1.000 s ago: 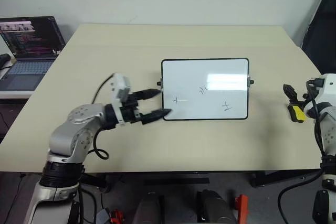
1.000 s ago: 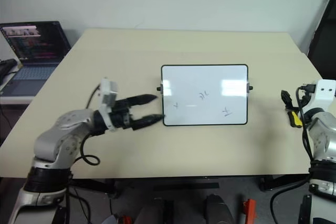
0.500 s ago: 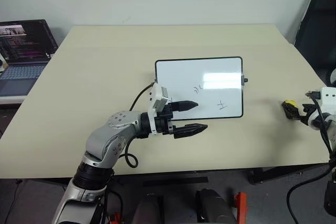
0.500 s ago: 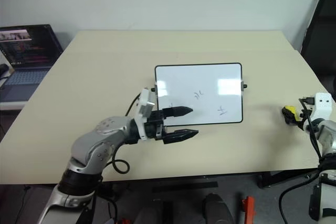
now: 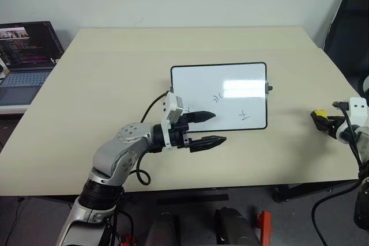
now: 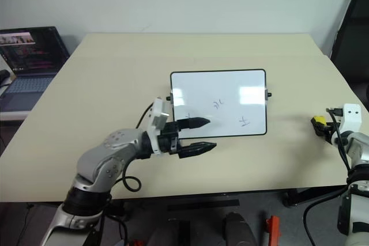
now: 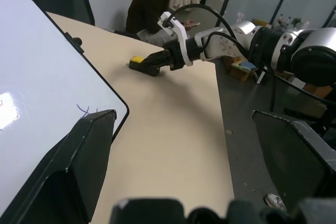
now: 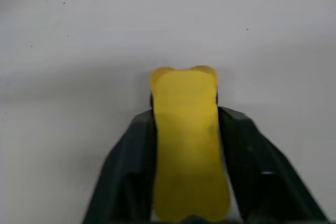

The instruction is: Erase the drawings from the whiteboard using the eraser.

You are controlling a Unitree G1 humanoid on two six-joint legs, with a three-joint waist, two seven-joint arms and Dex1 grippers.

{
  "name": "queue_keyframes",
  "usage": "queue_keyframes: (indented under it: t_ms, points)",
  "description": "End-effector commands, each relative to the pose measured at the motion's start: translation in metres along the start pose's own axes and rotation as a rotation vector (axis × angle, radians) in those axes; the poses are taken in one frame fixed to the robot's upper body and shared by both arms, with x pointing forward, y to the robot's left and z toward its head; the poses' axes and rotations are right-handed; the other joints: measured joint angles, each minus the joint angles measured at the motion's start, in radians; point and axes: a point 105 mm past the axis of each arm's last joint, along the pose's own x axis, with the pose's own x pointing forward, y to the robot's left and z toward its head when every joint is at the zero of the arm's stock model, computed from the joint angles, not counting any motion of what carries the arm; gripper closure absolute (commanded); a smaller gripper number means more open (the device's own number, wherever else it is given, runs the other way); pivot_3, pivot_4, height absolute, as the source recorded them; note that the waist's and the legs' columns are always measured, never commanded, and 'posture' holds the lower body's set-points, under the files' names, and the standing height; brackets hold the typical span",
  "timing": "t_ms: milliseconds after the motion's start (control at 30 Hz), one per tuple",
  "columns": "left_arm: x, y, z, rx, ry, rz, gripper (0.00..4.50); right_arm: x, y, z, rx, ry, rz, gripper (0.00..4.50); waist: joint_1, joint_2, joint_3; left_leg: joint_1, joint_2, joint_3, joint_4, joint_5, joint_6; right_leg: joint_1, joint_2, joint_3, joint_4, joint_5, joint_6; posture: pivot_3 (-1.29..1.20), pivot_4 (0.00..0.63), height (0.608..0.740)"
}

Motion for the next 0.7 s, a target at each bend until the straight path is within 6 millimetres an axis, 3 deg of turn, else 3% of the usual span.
queue_keyframes:
  t_ms: [33, 133, 200, 267, 367, 467, 600, 700]
  points:
    - [-0.001, -0.005, 0.011, 0.042, -0.026, -0.007, 0.00, -0.003, -0.001, 0.022, -0.023, -0.074, -0.006, 3.54, 0.000, 0.000, 0.000, 0.000, 0.000, 0.000, 0.000, 0.000, 0.000, 0.000, 0.000, 0.000, 0.000, 0.000, 0.000, 0.00, 0.150, 0.740]
    - [-0.001, -0.004, 0.010, 0.040, -0.025, -0.004, 0.00, -0.007, 0.001, 0.027, -0.036, -0.100, 0.014, 3.54, 0.000, 0.000, 0.000, 0.000, 0.000, 0.000, 0.000, 0.000, 0.000, 0.000, 0.000, 0.000, 0.000, 0.000, 0.000, 0.00, 0.150, 0.740]
    - [-0.004, -0.001, 0.010, 0.054, -0.014, 0.010, 0.00, -0.016, 0.011, 0.047, -0.053, -0.182, 0.071, 3.54, 0.001, 0.000, 0.000, 0.000, 0.000, 0.000, 0.000, 0.000, 0.000, 0.000, 0.000, 0.000, 0.000, 0.000, 0.000, 0.00, 0.150, 0.740]
    - [-0.012, 0.007, 0.010, 0.075, 0.003, 0.053, 0.00, -0.036, 0.040, 0.079, -0.118, -0.301, 0.195, 3.54, 0.001, 0.001, 0.001, 0.000, 0.000, 0.000, 0.000, 0.000, 0.000, 0.000, 0.000, 0.000, 0.000, 0.000, 0.000, 0.00, 0.150, 0.740]
    - [-0.035, 0.022, 0.011, 0.102, 0.029, 0.153, 0.00, -0.075, 0.114, 0.117, -0.305, -0.430, 0.450, 3.54, -0.007, 0.004, 0.002, 0.000, 0.000, -0.001, 0.000, 0.000, 0.000, -0.001, 0.000, 0.000, 0.001, -0.002, 0.003, 0.00, 0.150, 0.740]
    - [-0.070, 0.041, 0.007, 0.146, 0.099, 0.281, 0.00, -0.100, 0.191, 0.137, -0.441, -0.523, 0.683, 3.54, -0.018, 0.005, 0.002, 0.001, 0.001, -0.002, 0.000, 0.000, 0.000, -0.001, 0.002, 0.000, 0.002, -0.003, 0.003, 0.00, 0.150, 0.740]
    - [-0.107, 0.053, 0.004, 0.186, 0.163, 0.396, 0.00, -0.100, 0.274, 0.137, -0.542, -0.605, 0.892, 3.54, -0.025, 0.002, 0.002, 0.002, 0.002, -0.003, 0.000, 0.000, 0.000, 0.000, 0.002, -0.002, 0.003, -0.003, 0.003, 0.00, 0.150, 0.740]
    - [-0.123, 0.054, 0.000, 0.219, 0.187, 0.450, 0.00, -0.075, 0.316, 0.118, -0.649, -0.589, 0.907, 3.54, -0.013, 0.001, 0.002, 0.000, 0.002, -0.003, 0.000, 0.000, 0.000, -0.001, 0.001, -0.002, 0.002, -0.002, 0.002, 0.00, 0.150, 0.740]
